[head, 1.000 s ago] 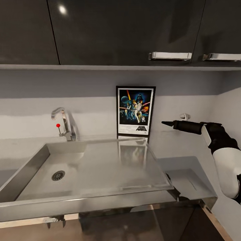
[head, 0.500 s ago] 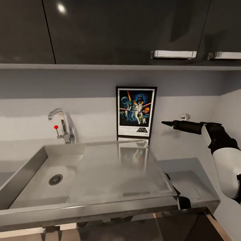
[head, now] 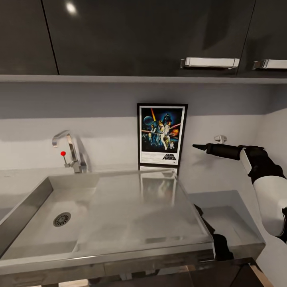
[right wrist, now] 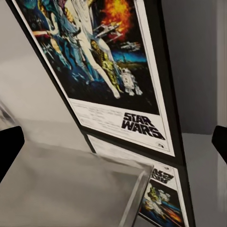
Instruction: Pick up the poster from the kitchen countertop and hang it on one of the wall nails in the kitchen.
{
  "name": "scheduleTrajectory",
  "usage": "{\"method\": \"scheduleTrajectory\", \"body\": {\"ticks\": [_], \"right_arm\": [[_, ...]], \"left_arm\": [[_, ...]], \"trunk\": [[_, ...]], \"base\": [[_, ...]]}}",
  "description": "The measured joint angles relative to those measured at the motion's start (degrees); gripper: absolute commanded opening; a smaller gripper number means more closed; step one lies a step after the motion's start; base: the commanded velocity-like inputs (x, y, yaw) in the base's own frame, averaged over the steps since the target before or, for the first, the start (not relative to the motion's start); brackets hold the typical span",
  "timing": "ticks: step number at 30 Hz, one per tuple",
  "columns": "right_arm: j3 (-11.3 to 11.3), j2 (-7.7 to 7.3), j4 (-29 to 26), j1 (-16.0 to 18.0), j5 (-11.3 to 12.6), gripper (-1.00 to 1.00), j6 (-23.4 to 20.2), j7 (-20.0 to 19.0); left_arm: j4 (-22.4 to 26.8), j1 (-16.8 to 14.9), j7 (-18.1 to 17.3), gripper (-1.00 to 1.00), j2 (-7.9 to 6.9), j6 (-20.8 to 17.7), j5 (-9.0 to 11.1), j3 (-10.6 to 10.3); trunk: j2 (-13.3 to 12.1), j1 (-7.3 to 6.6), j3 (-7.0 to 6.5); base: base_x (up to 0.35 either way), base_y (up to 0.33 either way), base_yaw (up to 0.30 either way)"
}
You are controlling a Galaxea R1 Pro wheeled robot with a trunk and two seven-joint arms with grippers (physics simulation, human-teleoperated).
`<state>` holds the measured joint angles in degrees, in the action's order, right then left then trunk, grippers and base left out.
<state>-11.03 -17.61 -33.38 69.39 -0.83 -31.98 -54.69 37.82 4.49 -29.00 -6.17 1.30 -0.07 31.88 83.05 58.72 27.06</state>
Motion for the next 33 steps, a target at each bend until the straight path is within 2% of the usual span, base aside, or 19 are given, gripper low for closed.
{"method": "scheduleTrajectory", "body": {"ticks": [22, 28, 29, 33], "right_arm": [[0.21, 0.1, -0.08, 0.0, -0.03, 1.0, 0.0, 0.06], [0.18, 0.14, -0.08, 0.0, -0.04, 1.0, 0.0, 0.08], [0.18, 0.14, -0.08, 0.0, -0.04, 1.0, 0.0, 0.08], [0.17, 0.12, -0.08, 0.0, -0.04, 1.0, 0.0, 0.09]], "left_arm": [[0.04, 0.0, 0.0, 1.0, -0.07, 0.0, 0.0, 0.0], [0.04, 0.0, 0.0, 1.0, -0.05, 0.0, 0.0, 0.0], [-0.01, 0.1, -0.19, 1.0, -0.07, -0.11, -0.87, -0.12], [0.0, 0.99, -0.16, 1.0, -0.05, -0.09, -0.81, -0.03]], "trunk": [[0.0, 0.0, 0.0], [0.0, -0.02, 0.0], [0.0, -0.02, 0.01], [0.0, 0.0, 0.01]], "base": [[0.005, -0.001, 0.0], [0.191, 0.0, 0.0], [0.213, 0.0, 0.0], [0.071, 0.0, 0.0]]}}
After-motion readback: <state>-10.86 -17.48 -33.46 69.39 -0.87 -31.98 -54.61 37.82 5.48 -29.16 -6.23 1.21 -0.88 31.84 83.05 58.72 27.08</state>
